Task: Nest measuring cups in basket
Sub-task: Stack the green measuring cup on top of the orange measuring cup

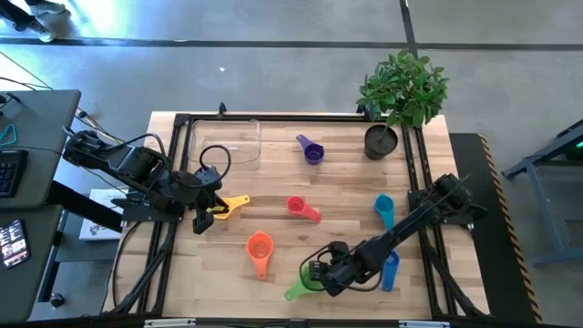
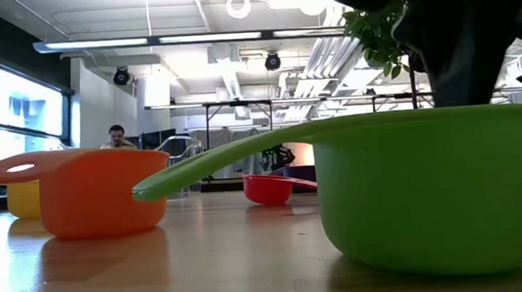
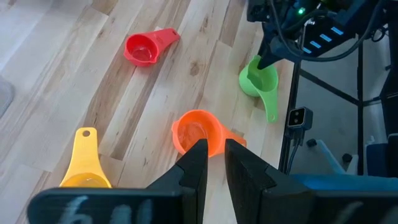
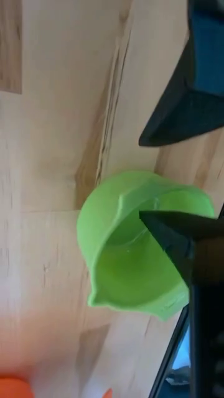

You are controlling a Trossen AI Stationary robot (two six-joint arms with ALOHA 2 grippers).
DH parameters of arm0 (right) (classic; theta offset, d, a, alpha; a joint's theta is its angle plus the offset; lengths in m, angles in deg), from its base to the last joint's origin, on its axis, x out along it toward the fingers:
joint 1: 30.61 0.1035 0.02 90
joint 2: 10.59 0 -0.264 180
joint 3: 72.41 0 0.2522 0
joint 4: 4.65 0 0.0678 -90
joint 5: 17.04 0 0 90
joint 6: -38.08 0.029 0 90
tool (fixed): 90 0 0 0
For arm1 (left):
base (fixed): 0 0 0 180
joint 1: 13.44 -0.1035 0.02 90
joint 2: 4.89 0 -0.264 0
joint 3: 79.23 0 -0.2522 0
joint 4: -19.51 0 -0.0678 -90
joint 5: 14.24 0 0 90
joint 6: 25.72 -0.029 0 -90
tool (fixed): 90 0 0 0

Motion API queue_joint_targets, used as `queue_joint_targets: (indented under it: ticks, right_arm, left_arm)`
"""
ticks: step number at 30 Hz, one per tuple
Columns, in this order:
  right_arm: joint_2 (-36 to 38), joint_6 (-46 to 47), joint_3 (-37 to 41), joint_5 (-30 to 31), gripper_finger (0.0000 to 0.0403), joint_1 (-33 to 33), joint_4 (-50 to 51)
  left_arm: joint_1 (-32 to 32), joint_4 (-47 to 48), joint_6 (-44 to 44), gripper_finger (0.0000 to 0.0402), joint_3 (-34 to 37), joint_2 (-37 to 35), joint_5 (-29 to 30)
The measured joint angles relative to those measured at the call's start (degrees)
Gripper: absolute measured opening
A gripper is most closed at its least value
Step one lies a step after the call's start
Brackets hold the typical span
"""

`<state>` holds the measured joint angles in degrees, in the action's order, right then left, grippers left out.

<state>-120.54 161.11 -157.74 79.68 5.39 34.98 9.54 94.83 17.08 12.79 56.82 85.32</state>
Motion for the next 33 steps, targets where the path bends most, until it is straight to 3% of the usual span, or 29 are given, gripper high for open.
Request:
queue_joint_targets:
  ticks: [10, 22, 33]
  right_arm:
    - [0.0, -2.6, 0.0, 0.0, 0.0011, -0.1, 0.2]
    - [0.0, -6.7, -1.7, 2.4, 0.0005, -0.4, -0.6]
    - [0.1, -25.8, -11.0, 4.0, 0.0003, -7.0, 6.6]
  left_arm:
    - [0.0, 0.0, 0.0, 0.0047, 0.0, 0.0, 0.0]
    - [0.0, 0.0, 0.0, 0.0047, 0.0, 0.0, 0.0]
    - [-0.1, 0.0, 0.6, 0.0047, 0.0, 0.0, 0.3]
